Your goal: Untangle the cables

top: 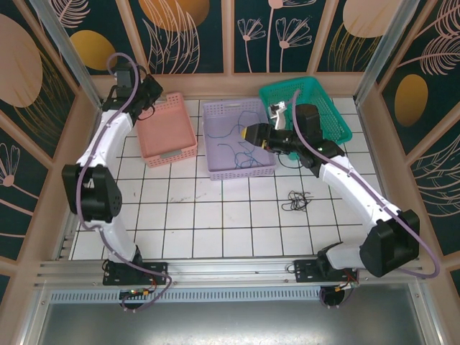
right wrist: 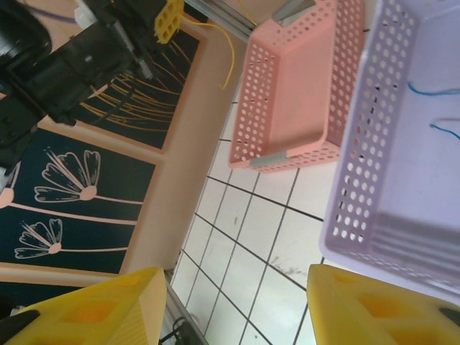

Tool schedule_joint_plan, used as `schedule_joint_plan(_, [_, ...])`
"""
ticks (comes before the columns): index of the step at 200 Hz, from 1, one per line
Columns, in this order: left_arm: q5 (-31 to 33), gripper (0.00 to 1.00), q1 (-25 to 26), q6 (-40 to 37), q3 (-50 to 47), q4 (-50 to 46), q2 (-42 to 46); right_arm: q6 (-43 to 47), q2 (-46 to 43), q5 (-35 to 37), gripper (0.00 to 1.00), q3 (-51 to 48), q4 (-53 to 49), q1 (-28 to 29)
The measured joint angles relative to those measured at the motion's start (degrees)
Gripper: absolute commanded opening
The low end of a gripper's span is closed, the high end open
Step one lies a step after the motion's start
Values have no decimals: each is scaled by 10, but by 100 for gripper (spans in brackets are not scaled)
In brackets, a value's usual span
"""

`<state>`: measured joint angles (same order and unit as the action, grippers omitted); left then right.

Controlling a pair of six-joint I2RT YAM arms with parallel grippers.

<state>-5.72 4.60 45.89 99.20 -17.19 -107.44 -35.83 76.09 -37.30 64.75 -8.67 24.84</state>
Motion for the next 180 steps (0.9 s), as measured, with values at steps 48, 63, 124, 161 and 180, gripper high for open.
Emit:
schedule_joint_plan(48, [51,40,0,-54,47,-59,-117,-13,-43,47,56,-33,-38,-10])
schedule_joint_plan(63, [37,51,0,-60,41,-63,-131,-19,-61,67,56,-41,-54,-21])
schedule_joint_plan(124, [-29,56,6,-45,10,-71,-108,-68,-116,191,52,-70,-142,-111])
schedule_joint_plan(161, [-33,55,27,-17,-48,-69,-24,-134,-123,253,50,-107,-209,-179])
schedule_joint_plan(180, [-36,55,62,-4,-89,-58,37,-165,-125,263,51,-144,-231,-212])
